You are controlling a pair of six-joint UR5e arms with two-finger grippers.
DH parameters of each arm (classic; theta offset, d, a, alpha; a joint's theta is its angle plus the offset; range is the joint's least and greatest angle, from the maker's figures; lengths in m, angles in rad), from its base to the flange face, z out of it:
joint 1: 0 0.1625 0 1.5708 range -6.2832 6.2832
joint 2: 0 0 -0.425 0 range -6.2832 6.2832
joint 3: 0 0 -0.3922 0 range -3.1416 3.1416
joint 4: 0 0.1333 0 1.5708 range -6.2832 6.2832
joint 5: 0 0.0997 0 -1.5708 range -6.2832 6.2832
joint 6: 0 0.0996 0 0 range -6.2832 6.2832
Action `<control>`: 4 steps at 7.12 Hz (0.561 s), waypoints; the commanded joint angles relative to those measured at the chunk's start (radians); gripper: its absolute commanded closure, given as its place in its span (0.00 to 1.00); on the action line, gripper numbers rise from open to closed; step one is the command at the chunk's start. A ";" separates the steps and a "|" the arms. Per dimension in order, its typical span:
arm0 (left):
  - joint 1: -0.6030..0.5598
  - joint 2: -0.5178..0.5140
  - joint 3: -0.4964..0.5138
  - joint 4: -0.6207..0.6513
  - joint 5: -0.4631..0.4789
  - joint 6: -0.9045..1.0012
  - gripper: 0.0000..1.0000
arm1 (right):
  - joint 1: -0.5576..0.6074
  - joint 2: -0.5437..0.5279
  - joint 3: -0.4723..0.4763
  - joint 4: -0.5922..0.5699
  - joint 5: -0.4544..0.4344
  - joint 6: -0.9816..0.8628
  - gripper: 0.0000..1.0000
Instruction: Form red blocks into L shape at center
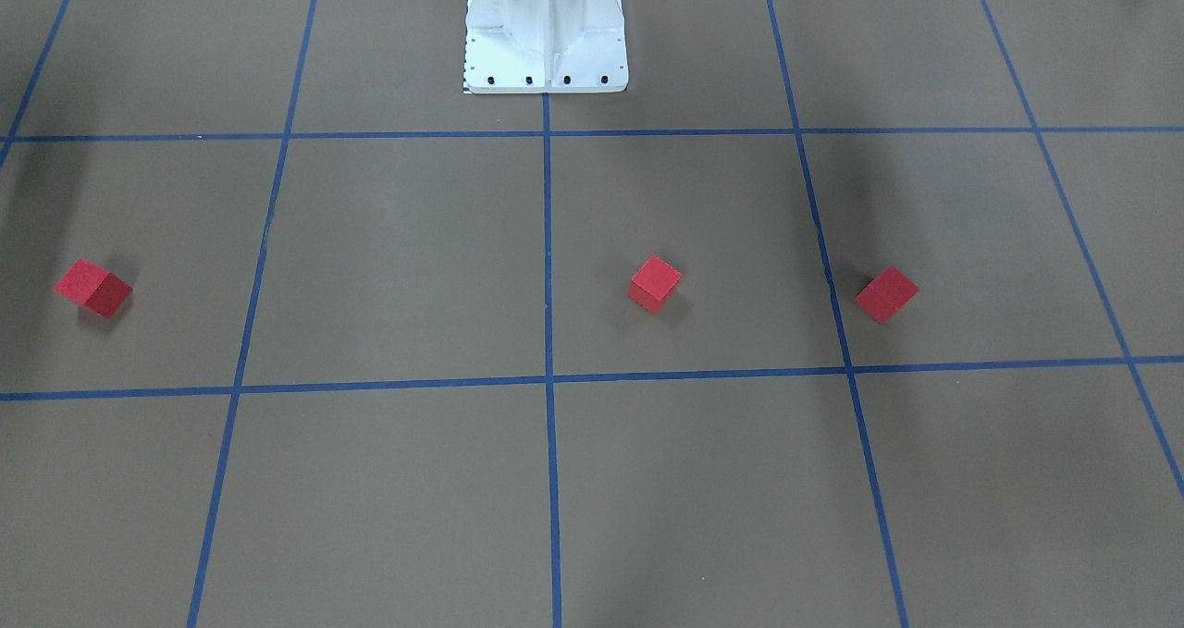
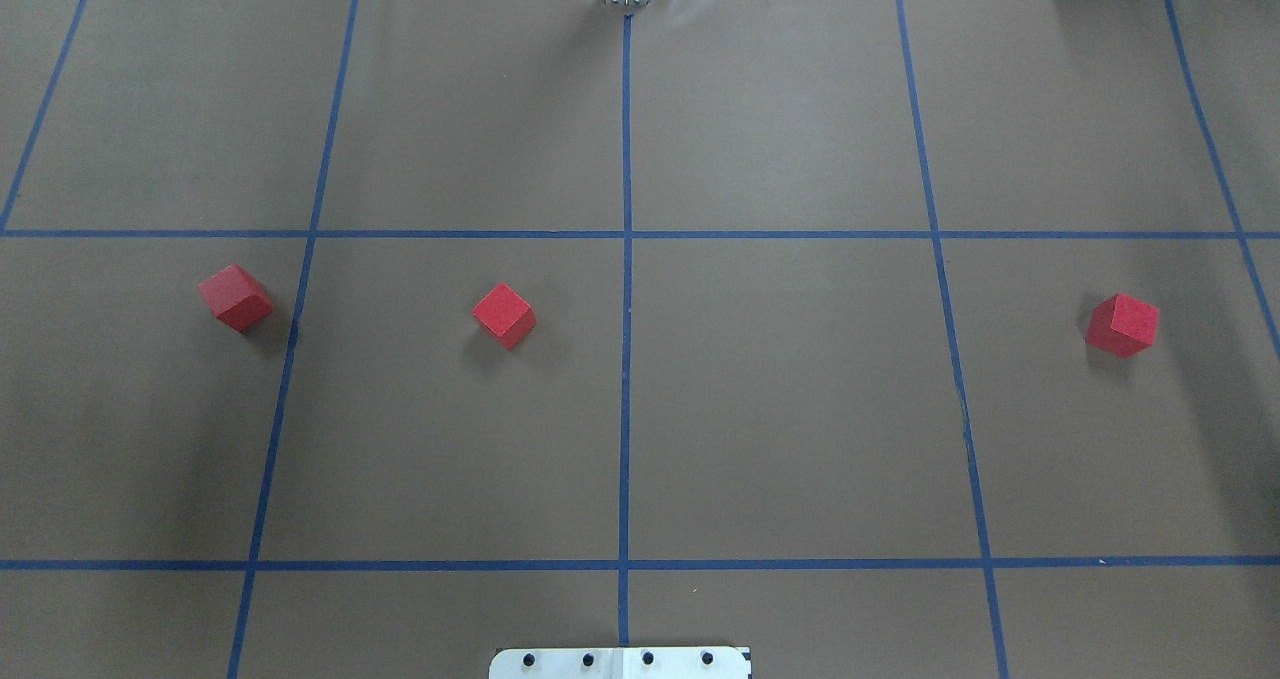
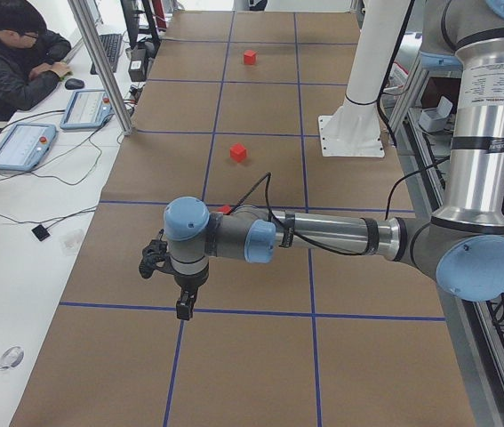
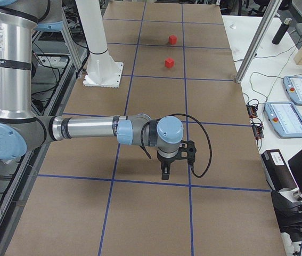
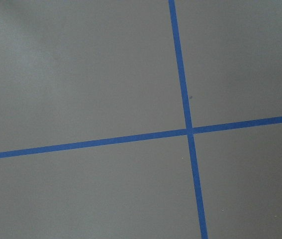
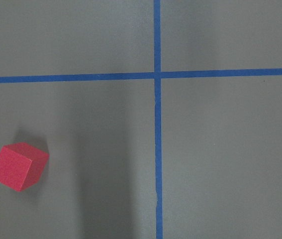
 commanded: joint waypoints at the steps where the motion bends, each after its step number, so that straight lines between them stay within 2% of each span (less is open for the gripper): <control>1: 0.001 -0.003 -0.004 0.003 -0.003 0.001 0.00 | 0.000 0.003 0.005 0.000 0.001 -0.002 0.01; 4: 0.001 -0.006 -0.006 0.006 -0.003 -0.008 0.00 | 0.000 0.006 0.005 0.000 0.001 0.001 0.01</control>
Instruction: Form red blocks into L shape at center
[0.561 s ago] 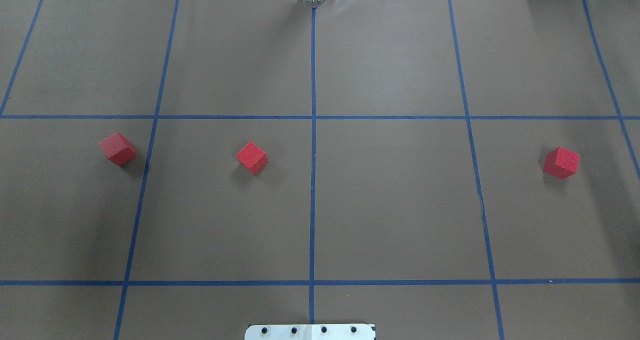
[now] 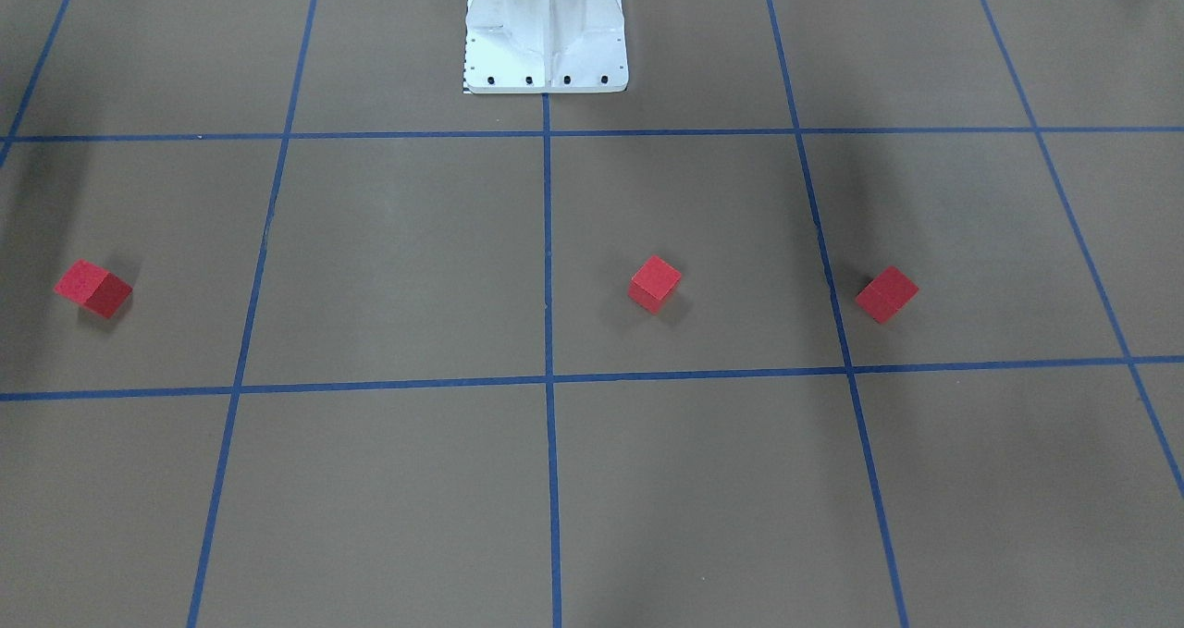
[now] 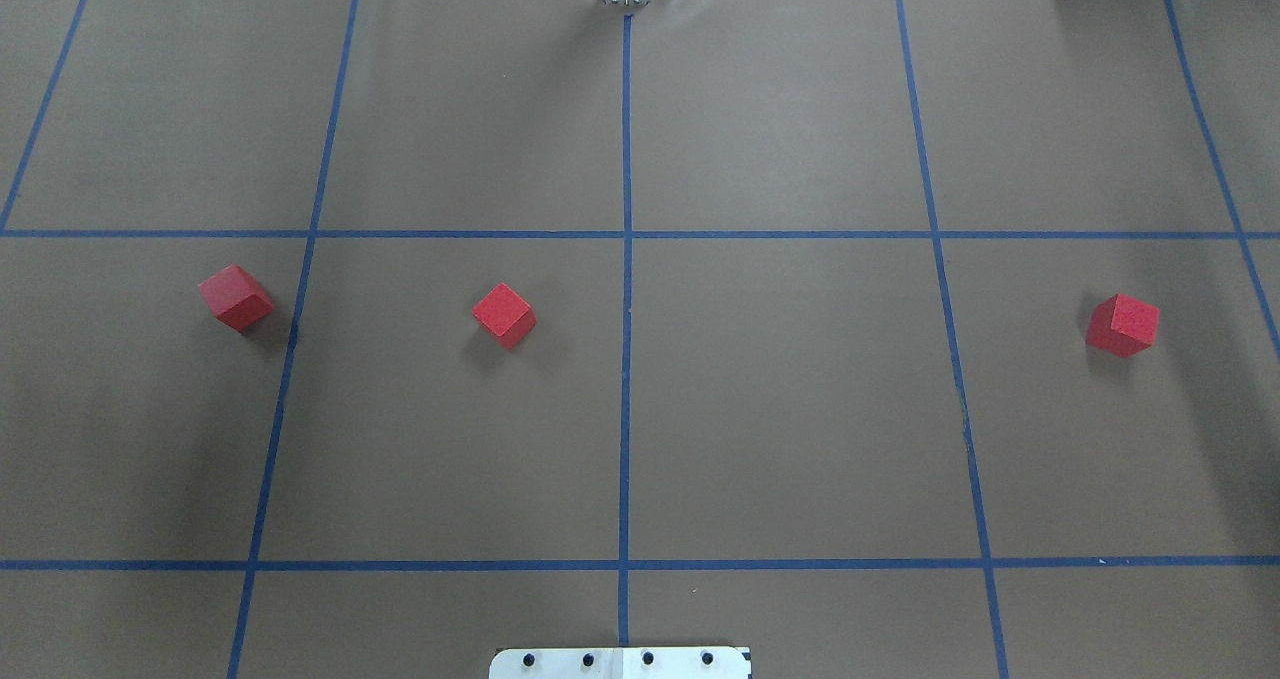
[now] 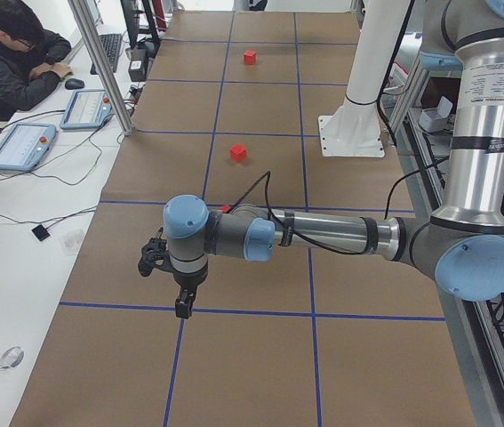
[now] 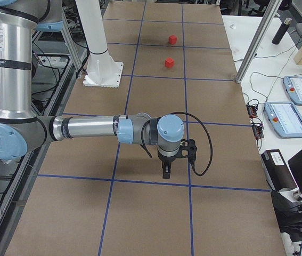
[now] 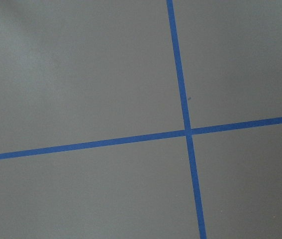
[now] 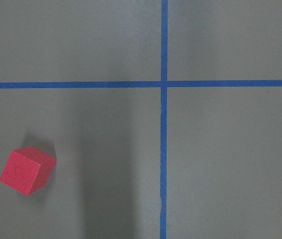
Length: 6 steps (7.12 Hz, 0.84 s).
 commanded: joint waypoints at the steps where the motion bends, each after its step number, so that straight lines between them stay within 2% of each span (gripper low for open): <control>1: 0.000 0.004 -0.016 0.002 -0.024 -0.008 0.00 | 0.000 0.003 0.002 0.000 0.002 0.002 0.01; 3: 0.006 -0.031 -0.031 -0.013 -0.041 -0.016 0.00 | 0.000 0.003 0.007 0.000 0.002 0.003 0.01; 4: 0.014 -0.065 -0.042 -0.031 -0.041 -0.105 0.00 | 0.000 0.009 0.005 0.000 0.003 0.000 0.01; 6: 0.128 -0.182 -0.046 -0.045 -0.035 -0.213 0.00 | 0.000 0.015 0.005 0.000 0.003 -0.001 0.01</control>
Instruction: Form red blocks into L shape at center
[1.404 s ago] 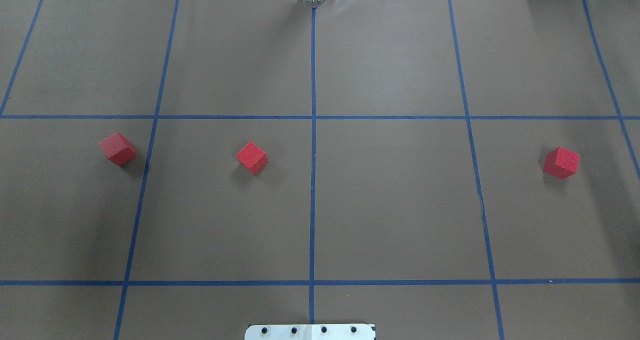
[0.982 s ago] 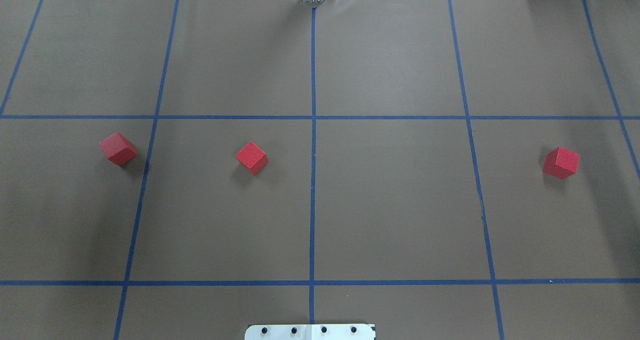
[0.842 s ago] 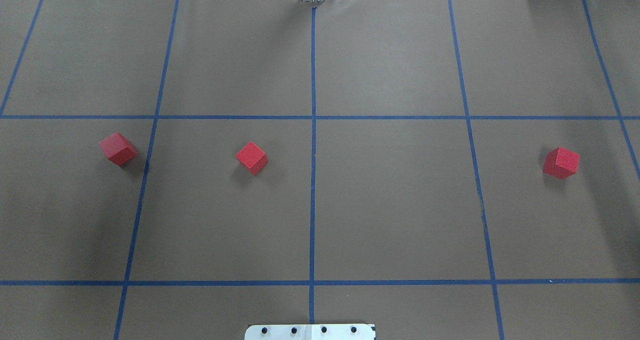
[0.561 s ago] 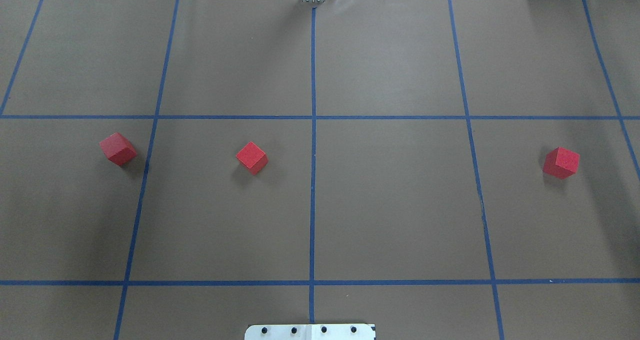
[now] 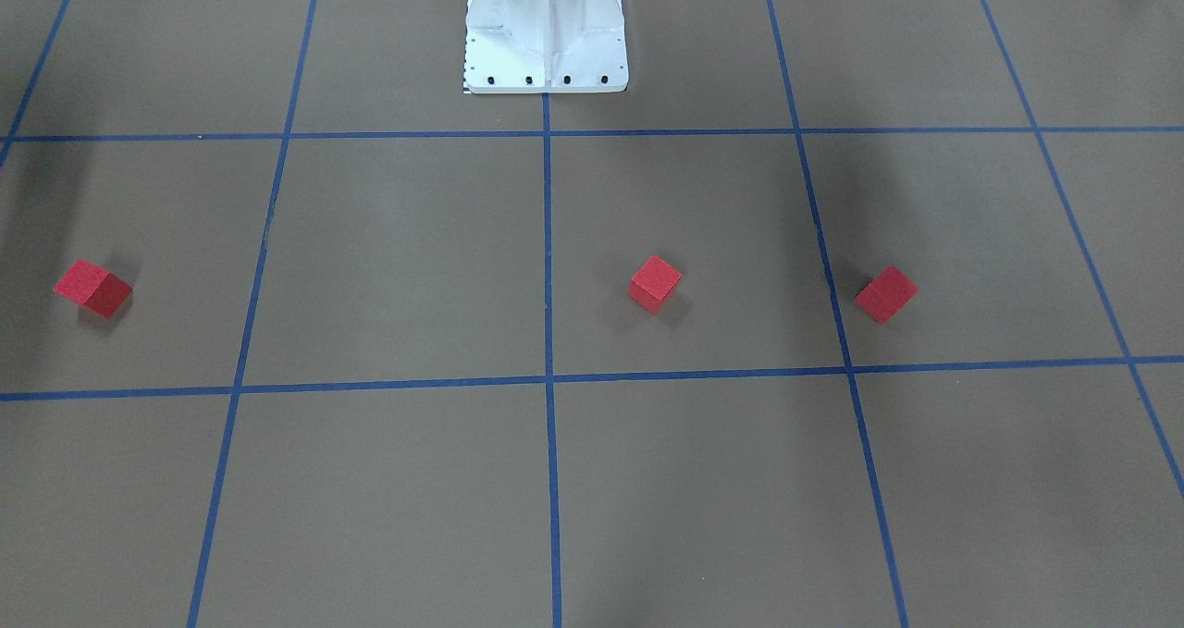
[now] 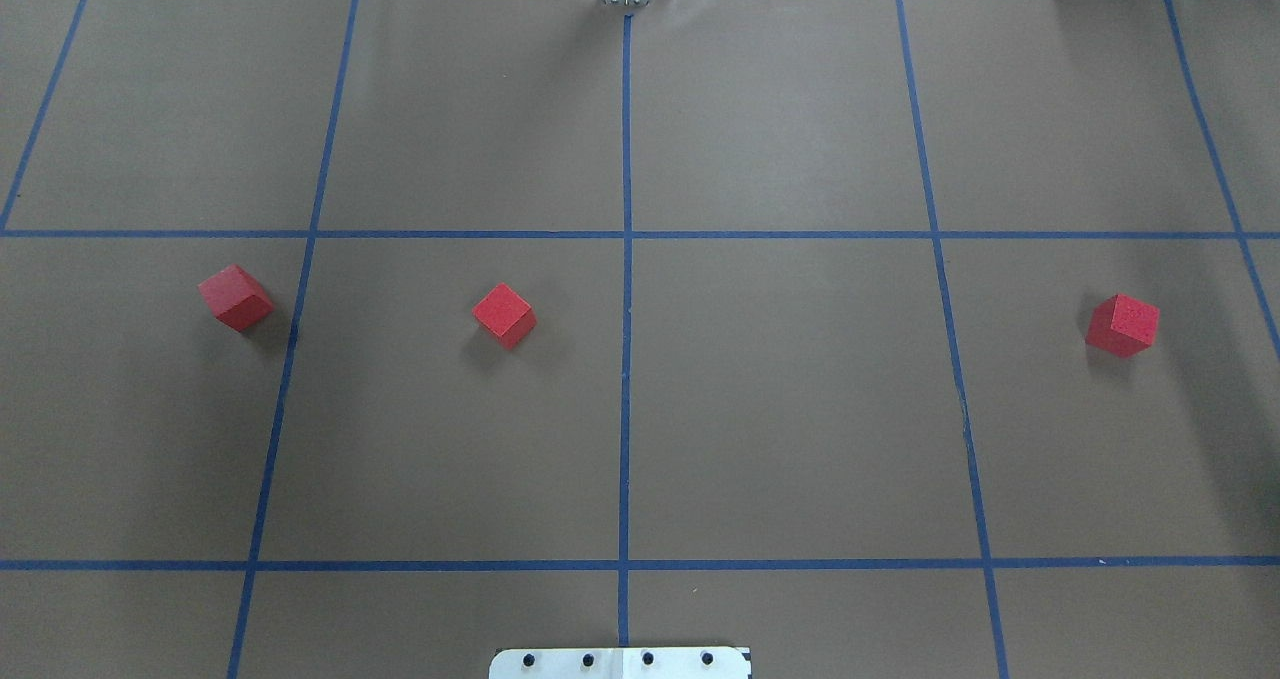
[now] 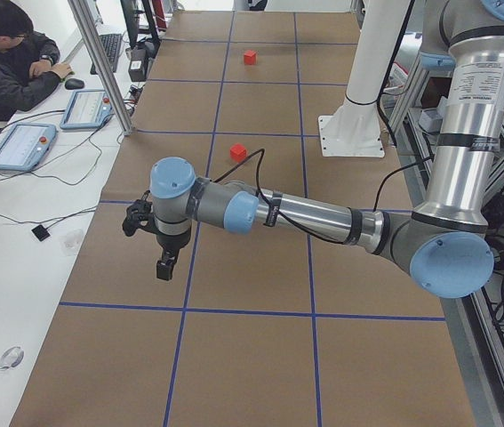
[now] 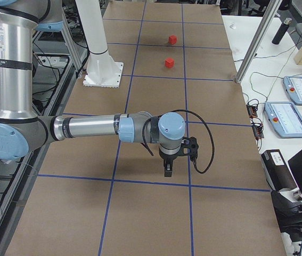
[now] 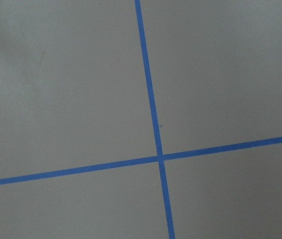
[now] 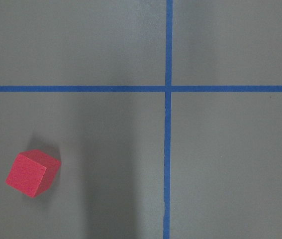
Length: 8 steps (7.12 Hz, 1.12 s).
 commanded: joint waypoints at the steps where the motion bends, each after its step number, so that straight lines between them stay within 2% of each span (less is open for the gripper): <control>1: 0.152 -0.131 -0.017 -0.005 0.005 -0.194 0.00 | -0.002 0.006 0.001 0.000 0.000 0.001 0.01; 2: 0.227 -0.212 -0.008 0.000 0.005 -0.436 0.00 | -0.002 0.006 -0.001 0.000 0.000 0.001 0.01; 4: 0.386 -0.300 -0.016 -0.002 0.005 -0.917 0.00 | -0.005 0.008 -0.002 0.000 0.000 0.001 0.01; 5: 0.452 -0.316 -0.017 -0.003 0.006 -1.083 0.00 | -0.006 0.017 -0.008 0.000 0.000 0.002 0.01; 6: 0.521 -0.359 -0.017 0.006 0.008 -1.135 0.00 | -0.006 0.019 -0.007 0.000 0.000 0.002 0.01; 7: 0.601 -0.398 -0.021 0.050 0.044 -1.222 0.00 | -0.006 0.019 -0.007 0.000 0.000 0.001 0.01; 8: 0.719 -0.469 -0.043 0.139 0.226 -1.368 0.00 | -0.006 0.019 -0.002 0.000 0.000 0.001 0.01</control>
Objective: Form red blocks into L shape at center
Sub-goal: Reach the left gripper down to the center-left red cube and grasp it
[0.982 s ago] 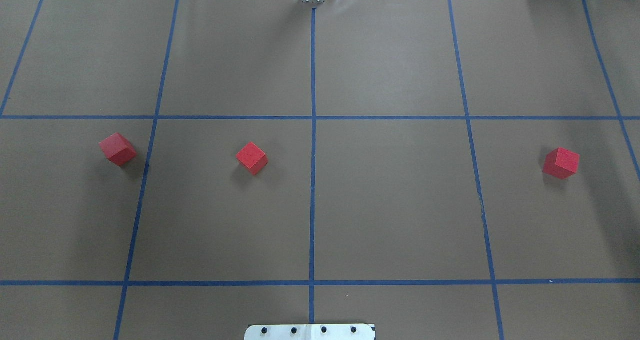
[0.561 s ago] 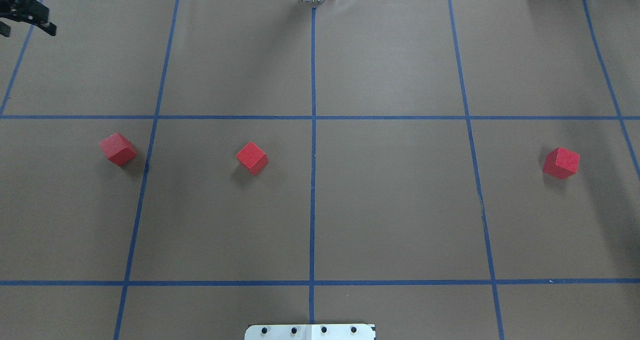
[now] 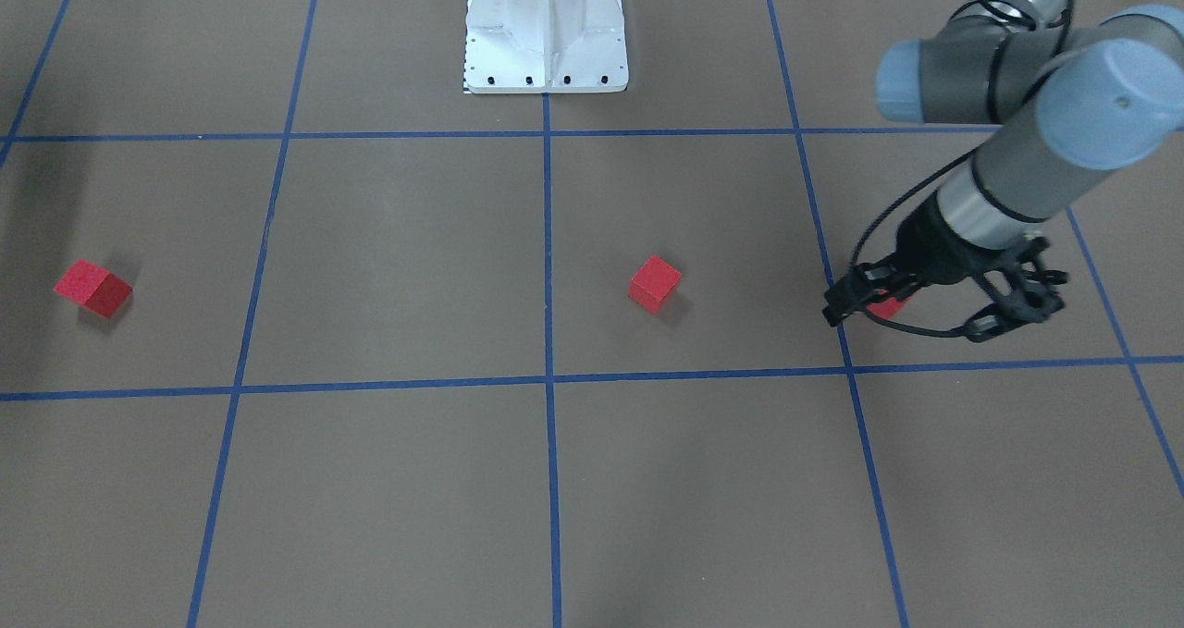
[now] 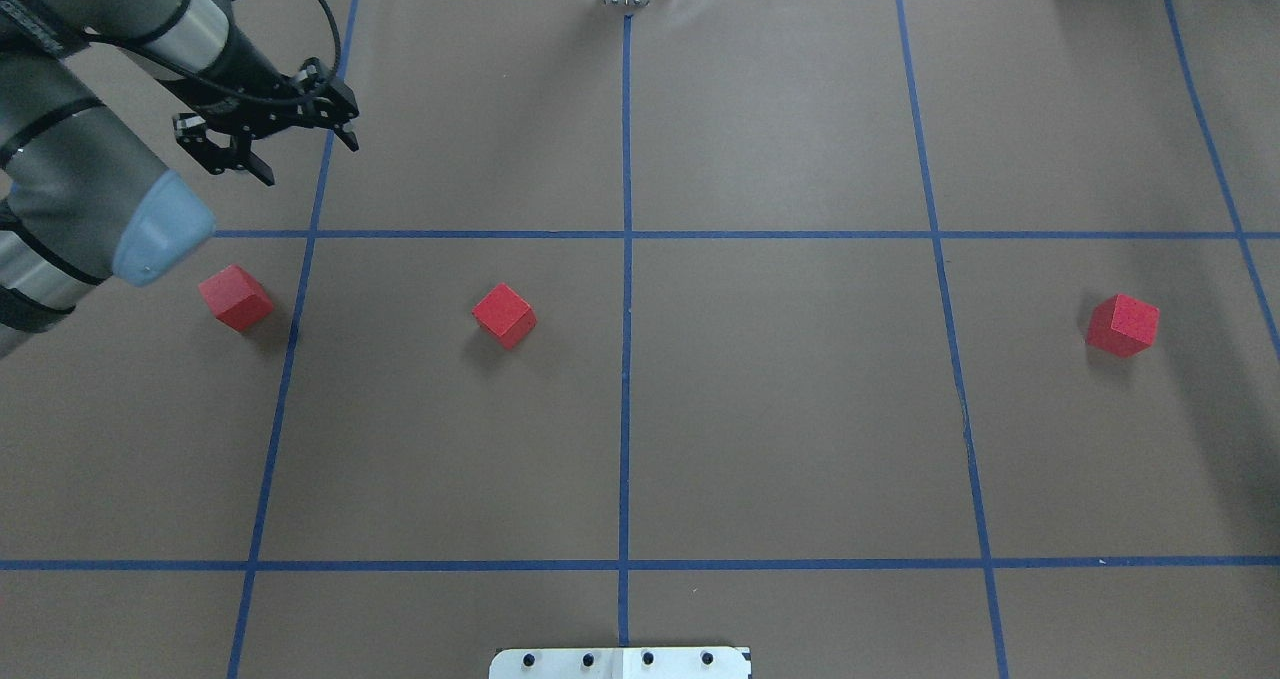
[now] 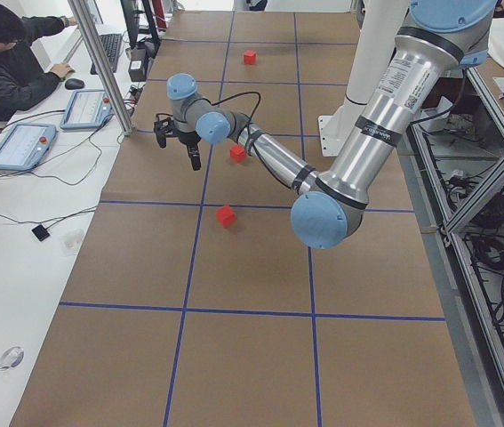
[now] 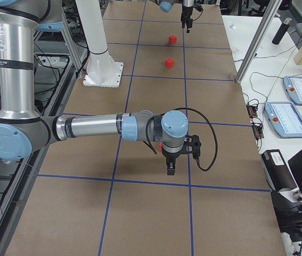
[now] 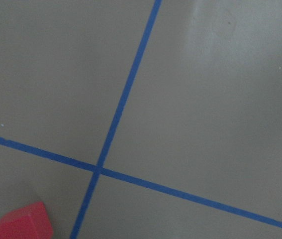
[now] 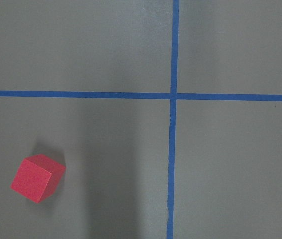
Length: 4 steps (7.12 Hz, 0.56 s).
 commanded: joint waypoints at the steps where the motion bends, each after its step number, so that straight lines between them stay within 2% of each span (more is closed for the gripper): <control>1: 0.255 -0.103 -0.060 0.146 0.361 -0.259 0.00 | 0.000 0.001 0.004 0.000 0.000 -0.001 0.01; 2: 0.303 -0.105 -0.066 0.146 0.395 -0.300 0.00 | 0.000 0.001 0.002 0.000 0.000 -0.001 0.01; 4: 0.363 -0.114 -0.045 0.142 0.403 -0.370 0.00 | 0.000 0.001 0.000 0.000 0.000 -0.001 0.01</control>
